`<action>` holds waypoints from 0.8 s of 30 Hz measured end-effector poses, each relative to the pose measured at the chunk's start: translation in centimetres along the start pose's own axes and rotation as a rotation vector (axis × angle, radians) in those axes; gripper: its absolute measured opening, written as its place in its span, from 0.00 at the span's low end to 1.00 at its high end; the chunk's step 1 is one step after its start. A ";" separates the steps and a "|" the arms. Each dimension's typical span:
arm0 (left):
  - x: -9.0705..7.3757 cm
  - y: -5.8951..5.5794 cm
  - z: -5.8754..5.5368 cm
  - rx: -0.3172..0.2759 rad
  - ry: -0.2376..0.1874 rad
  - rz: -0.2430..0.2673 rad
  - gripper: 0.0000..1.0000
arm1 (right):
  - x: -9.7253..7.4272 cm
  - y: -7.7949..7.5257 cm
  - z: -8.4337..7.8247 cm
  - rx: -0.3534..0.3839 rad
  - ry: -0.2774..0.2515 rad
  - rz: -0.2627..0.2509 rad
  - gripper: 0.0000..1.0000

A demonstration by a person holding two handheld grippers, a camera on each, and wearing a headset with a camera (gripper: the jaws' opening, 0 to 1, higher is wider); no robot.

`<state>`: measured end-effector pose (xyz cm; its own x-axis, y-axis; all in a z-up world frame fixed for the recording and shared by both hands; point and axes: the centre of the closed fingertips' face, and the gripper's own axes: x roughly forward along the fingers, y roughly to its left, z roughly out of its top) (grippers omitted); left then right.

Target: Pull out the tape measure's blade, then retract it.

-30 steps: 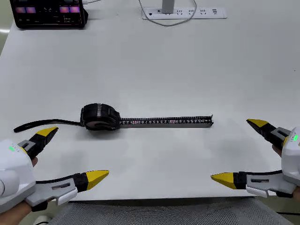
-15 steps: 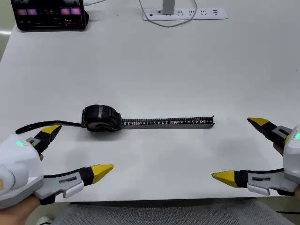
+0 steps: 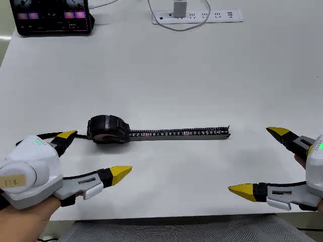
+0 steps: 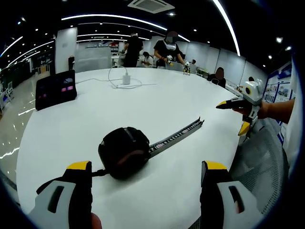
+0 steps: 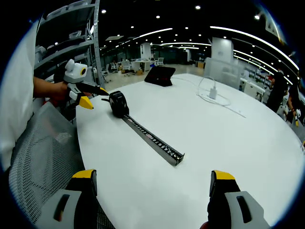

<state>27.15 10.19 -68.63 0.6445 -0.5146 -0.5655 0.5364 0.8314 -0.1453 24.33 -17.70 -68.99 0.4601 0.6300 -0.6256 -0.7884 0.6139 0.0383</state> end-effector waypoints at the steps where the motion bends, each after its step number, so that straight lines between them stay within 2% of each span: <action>1: 0.2 0.1 0.0 -0.006 -0.001 0.004 0.92 | 0.0 0.0 -0.1 0.001 0.001 -0.001 0.98; 10: 1.2 0.4 0.9 -0.067 -0.038 0.032 0.92 | 0.2 0.0 0.2 0.010 -0.006 0.003 0.97; 15: 1.9 0.9 0.7 -0.095 -0.027 0.061 0.91 | 0.3 -0.1 0.4 0.007 -0.010 0.003 0.97; 24: 2.6 1.2 0.4 -0.154 -0.028 0.078 0.90 | 0.2 -0.1 0.5 0.006 -0.009 0.000 0.97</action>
<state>29.66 9.82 -69.95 0.6967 -0.4513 -0.5576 0.3956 0.8901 -0.2262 24.71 -17.37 -68.74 0.4641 0.6341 -0.6185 -0.7859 0.6169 0.0427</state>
